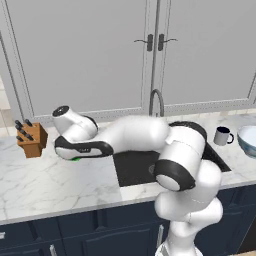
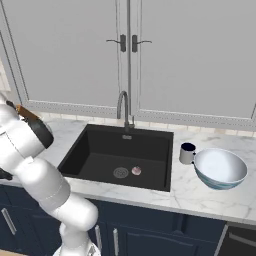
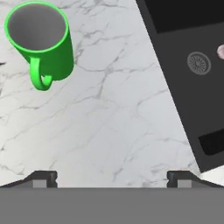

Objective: Clear the mugs and bowl far away from the sink.

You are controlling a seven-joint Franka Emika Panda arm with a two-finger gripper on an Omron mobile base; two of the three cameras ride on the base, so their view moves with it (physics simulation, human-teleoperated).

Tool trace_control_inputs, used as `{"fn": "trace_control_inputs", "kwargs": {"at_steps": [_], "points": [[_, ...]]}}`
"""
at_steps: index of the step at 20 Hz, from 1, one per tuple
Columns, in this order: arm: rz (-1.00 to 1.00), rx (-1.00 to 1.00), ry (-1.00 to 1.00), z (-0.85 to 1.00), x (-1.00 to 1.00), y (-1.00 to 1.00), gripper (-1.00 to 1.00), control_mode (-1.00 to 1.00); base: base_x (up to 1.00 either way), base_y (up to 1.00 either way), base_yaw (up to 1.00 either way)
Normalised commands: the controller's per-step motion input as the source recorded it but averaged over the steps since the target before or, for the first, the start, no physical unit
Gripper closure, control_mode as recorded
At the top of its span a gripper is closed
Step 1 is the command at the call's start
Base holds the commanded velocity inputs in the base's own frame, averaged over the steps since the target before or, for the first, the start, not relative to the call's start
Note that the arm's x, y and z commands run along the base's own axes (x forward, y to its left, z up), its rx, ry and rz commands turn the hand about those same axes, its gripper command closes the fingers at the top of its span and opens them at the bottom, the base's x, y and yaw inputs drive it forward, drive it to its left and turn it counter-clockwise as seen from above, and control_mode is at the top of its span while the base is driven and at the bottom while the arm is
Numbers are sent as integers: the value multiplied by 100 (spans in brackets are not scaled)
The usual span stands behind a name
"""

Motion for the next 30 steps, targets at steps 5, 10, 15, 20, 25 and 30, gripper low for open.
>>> {"fn": "trace_control_inputs", "kwargs": {"at_steps": [5, 10, 15, 20, 25, 30], "points": [[0, 0, -8, -17, 23, 0, -100, -100, 0, 0, 0], [0, 1, -6, -24, 31, 0, -100, -100, 0, 0, 0], [0, 1, -4, -15, 30, 4, -100, -100, 0, 0, 0], [0, 0, 0, -15, 27, 17, -100, -100, 0, 0, 0], [0, 0, 0, -11, 36, 11, -100, -100, 0, 0, 0], [0, 1, 0, -18, 42, 10, -100, -100, 0, 0, 0]]}}
